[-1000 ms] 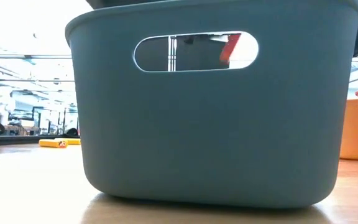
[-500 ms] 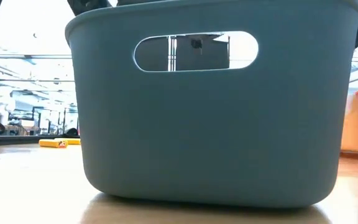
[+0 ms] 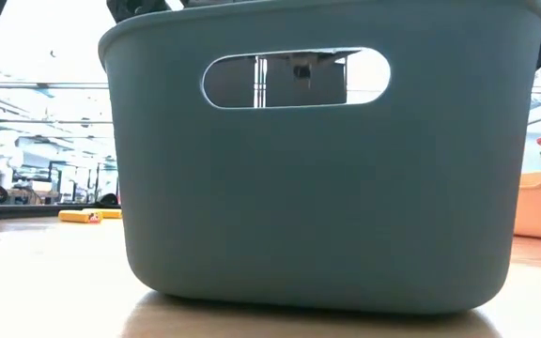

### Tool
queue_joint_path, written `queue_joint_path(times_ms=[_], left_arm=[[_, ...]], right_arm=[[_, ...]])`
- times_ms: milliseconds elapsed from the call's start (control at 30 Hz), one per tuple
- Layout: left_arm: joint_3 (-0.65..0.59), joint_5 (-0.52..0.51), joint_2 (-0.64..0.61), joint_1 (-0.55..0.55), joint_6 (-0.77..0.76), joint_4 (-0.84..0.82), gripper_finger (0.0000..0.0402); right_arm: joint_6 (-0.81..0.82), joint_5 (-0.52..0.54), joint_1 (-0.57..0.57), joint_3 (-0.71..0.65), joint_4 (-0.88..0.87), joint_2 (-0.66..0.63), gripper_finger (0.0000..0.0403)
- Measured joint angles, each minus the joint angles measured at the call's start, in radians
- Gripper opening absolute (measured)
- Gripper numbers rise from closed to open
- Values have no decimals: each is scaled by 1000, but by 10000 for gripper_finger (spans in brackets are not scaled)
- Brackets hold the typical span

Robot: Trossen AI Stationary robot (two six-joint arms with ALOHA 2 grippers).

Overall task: Sort blocks
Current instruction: Put the orange block into the orange bin

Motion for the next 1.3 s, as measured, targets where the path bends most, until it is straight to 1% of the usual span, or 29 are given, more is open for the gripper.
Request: queue_joint_path(times_ms=[33,67,133,200,267,333,433,467,500,567,667,733,767,800,900,1000,1100,1233,1300], left_arm=[[0,0,0,0,0,-5,11],[0,0,0,0,0,-9,11],[0,-1,-2,0,0,-16,12],[0,-1,-23,0,0,-69,12],[0,-4,-46,5,0,-95,12],[0,-4,-78,13,2,-114,12],[-5,-6,-120,22,54,-106,12],[-17,-8,-138,24,79,-103,12],[-33,-8,-158,26,98,-107,12],[-64,-7,-196,34,110,-106,12],[-114,-8,-257,51,115,-94,12],[-142,-8,-275,62,117,-11,12],[-156,-9,-283,65,116,22,12],[-166,-8,-288,68,117,46,12],[-199,-8,-290,69,169,93,12],[-227,-31,-288,78,224,125,13],[-229,-36,-290,99,216,135,13],[-229,-26,-289,113,211,117,12],[-229,-24,-289,113,211,99,12]], right_arm=[[20,5,0,31,-61,-4,109],[40,29,0,72,-167,-9,109],[89,125,-5,185,-465,2,107],[183,205,-8,298,-728,48,102],[289,204,-8,399,-913,104,95],[374,167,-8,482,-1029,168,89],[421,104,-8,555,-1177,267,82],[410,76,-8,570,-1214,304,80],[362,48,-8,581,-1246,339,79],[189,0,-8,593,-1286,406,78],[-109,-7,-8,600,-1285,484,77],[-232,-7,-8,600,-1276,531,77],[-259,-7,-8,600,-1281,553,77],[-262,-7,-8,600,-1294,574,77],[-186,-5,-12,601,-1350,648,77],[-148,-15,-13,604,-1477,740,76],[-133,-20,-13,604,-1576,828,63],[-146,-45,-13,604,-1555,892,34],[-166,-67,-12,604,-1551,905,27]])
